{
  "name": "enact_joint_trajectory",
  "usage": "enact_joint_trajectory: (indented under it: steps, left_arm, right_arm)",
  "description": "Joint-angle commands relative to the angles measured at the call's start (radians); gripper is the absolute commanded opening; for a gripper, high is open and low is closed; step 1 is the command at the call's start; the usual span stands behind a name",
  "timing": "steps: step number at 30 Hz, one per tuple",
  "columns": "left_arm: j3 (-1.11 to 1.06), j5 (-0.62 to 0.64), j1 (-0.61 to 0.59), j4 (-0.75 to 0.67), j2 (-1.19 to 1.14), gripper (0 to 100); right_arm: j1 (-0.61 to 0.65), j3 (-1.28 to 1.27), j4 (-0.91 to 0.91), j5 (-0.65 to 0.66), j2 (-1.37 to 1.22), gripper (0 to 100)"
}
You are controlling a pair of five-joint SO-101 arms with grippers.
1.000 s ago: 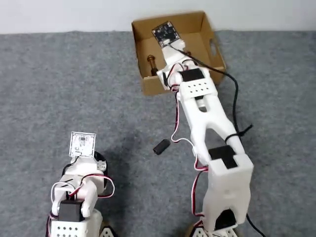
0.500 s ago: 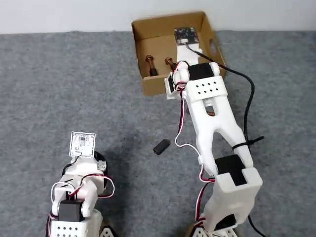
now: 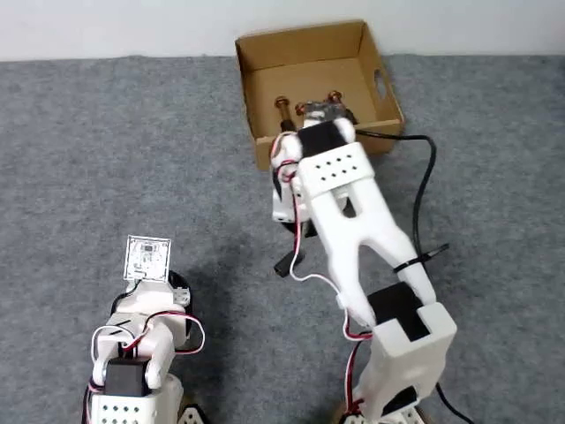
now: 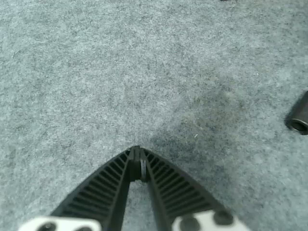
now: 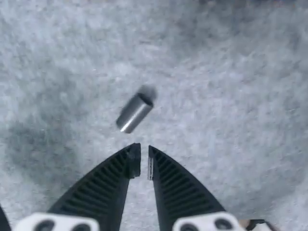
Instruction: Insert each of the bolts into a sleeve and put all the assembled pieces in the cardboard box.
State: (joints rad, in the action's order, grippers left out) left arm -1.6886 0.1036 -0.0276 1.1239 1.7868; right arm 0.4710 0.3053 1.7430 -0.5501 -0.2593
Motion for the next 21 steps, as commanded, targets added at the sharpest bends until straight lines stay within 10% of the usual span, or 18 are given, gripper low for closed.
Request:
enact_joint_trajectory:
  steps: [1, 11, 21]
  left_arm:
    - [0.004, 0.0, -0.005, -0.021, 0.005, 0]
    - [0.004, 0.0, -0.005, -0.021, 0.006, 0]
    - [0.004, 0.0, -0.006, -0.021, 0.006, 0]
  right_arm:
    - [0.05, 0.029, 0.008, -0.051, 0.035, 1.7]
    - [0.13, 0.034, -0.007, -0.114, -0.17, 22.9]
    - [0.16, 0.034, -0.153, -0.115, -0.266, 23.4]
